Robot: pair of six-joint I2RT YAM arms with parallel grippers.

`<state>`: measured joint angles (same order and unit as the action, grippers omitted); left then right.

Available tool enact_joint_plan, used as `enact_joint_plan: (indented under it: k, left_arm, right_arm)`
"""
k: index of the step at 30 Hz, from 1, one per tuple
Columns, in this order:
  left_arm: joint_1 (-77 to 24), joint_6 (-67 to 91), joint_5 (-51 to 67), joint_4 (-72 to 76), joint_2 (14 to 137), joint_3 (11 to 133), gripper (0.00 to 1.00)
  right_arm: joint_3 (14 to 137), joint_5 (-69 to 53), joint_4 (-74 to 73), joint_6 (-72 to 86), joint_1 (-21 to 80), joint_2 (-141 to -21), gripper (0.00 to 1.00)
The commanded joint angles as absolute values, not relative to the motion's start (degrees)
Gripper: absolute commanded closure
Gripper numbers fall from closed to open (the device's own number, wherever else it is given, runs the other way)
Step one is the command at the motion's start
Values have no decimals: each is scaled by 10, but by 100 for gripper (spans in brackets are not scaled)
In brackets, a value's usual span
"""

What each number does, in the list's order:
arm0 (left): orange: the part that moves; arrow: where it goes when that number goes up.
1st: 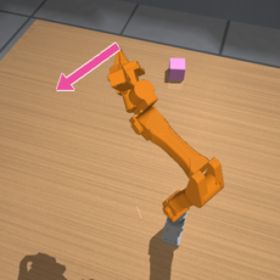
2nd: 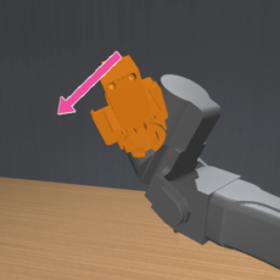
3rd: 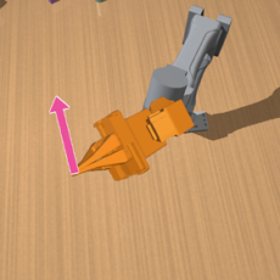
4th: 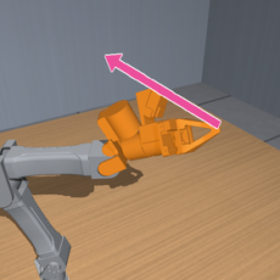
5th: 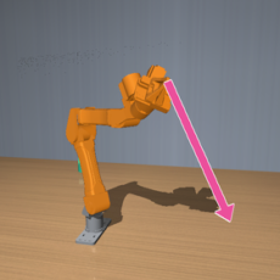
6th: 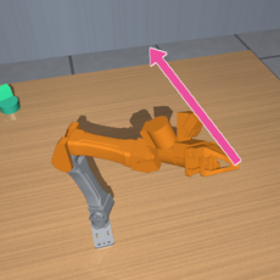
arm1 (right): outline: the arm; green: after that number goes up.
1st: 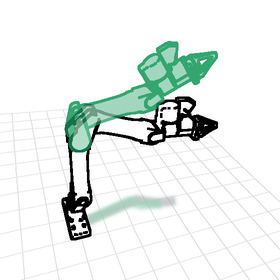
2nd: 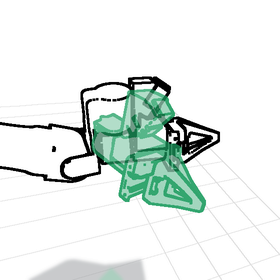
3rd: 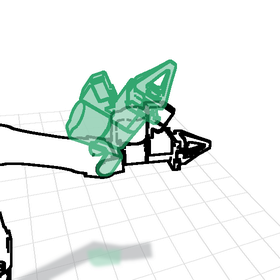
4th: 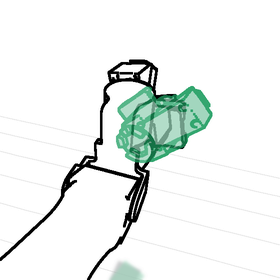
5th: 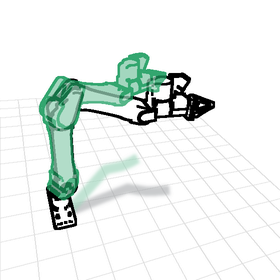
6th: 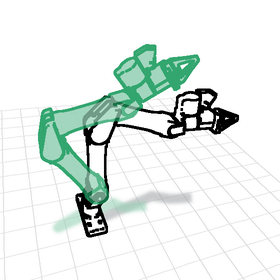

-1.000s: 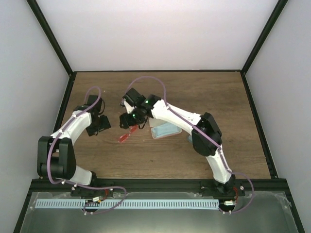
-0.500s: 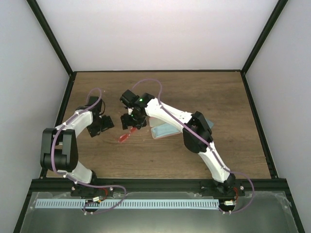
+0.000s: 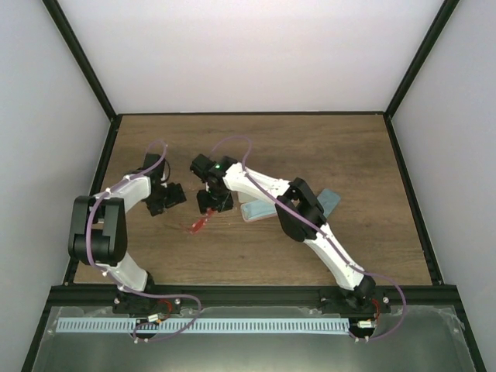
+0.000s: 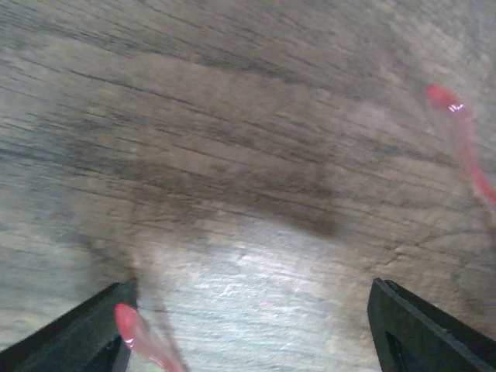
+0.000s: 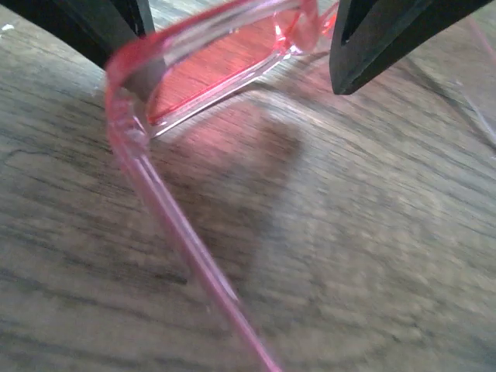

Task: Organize the sunglasses
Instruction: Fold the sunglasses at the center of the board.

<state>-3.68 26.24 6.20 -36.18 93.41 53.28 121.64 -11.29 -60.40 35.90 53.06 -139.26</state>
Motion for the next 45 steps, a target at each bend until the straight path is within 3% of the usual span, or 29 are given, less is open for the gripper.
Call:
enact_joint_plan:
  k: [1, 4, 8, 11, 14, 18, 30, 39, 42, 45]
  left_arm:
    - [-34, 240, 95, -316, 947, 529, 23]
    - [-35, 234, 100, -316, 964, 541, 46]
    - [-36, 236, 129, -334, 962, 542, 54]
    - [-36, 236, 127, -358, 923, 537, 44]
    - [-35, 226, 133, -363, 880, 530, 42]
    - [-36, 220, 151, -353, 921, 525, 37]
    - [-67, 188, 196, -343, 1024, 581, 37]
    - [-111, 241, 296, -316, 1039, 582, 36]
    - [-116, 282, 353, -281, 1031, 554, 34]
    - [-116, 278, 320, -303, 1019, 563, 23]
  right_arm:
    - [1255, -98, -607, 364, 530, -1407, 41]
    - [1252, -94, -605, 363, 530, -1407, 52]
    - [1252, -94, -604, 365, 530, -1402, 59]
    - [1254, -94, -606, 366, 528, -1404, 62]
    - [1251, -96, -600, 363, 526, -1405, 66]
    - [1247, -105, -596, 356, 526, -1405, 67]
    - [1231, -131, -569, 327, 526, -1404, 67]
    - [1243, -138, -558, 324, 527, -1407, 68]
    - [1244, -139, -555, 324, 527, -1407, 68]
    - [1242, -140, -556, 327, 528, -1407, 68]
